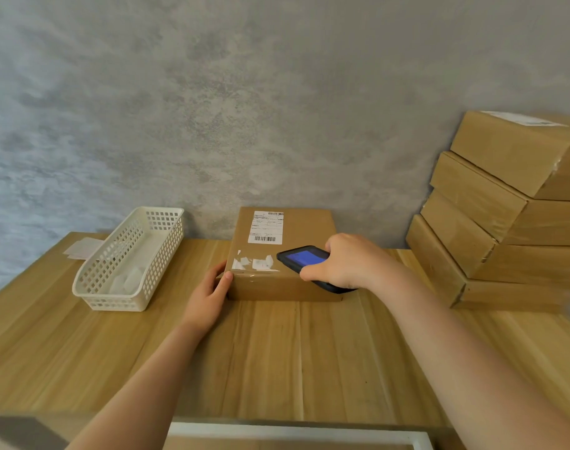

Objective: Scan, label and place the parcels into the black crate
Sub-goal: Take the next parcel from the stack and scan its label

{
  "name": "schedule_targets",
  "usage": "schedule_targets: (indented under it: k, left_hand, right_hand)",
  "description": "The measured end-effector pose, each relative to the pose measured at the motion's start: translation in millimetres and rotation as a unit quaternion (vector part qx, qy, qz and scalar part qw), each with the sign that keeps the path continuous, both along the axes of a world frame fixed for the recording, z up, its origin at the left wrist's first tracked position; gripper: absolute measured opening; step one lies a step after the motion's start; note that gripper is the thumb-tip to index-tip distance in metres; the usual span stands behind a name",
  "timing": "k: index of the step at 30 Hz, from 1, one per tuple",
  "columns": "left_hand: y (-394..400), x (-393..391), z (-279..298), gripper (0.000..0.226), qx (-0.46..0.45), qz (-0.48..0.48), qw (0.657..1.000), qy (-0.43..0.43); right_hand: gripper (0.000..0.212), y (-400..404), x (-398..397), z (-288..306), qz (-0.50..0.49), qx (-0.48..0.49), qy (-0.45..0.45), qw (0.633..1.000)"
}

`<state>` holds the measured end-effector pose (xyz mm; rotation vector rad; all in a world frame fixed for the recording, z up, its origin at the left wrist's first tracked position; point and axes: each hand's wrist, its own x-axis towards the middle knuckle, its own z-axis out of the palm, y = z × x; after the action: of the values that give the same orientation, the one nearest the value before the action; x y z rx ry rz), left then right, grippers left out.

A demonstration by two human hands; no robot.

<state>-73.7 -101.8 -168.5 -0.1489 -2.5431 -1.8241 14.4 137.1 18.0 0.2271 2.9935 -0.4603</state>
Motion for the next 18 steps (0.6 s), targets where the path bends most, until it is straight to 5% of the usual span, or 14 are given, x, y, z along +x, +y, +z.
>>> schedule_targets:
  k: [13,18]
  left_hand:
    - [-5.2,-1.9,-0.9,0.057,-0.008,-0.010,1.000,-0.005]
    - [-4.2,-1.2,-0.5,0.047,-0.006,-0.011,1.000,-0.001]
  right_hand:
    - [0.046,1.6,4.7,-1.1,0.000,-0.008,0.006,1.000]
    - [0.049,0.5,7.2,0.8,-0.003,-0.012,0.005,1.000]
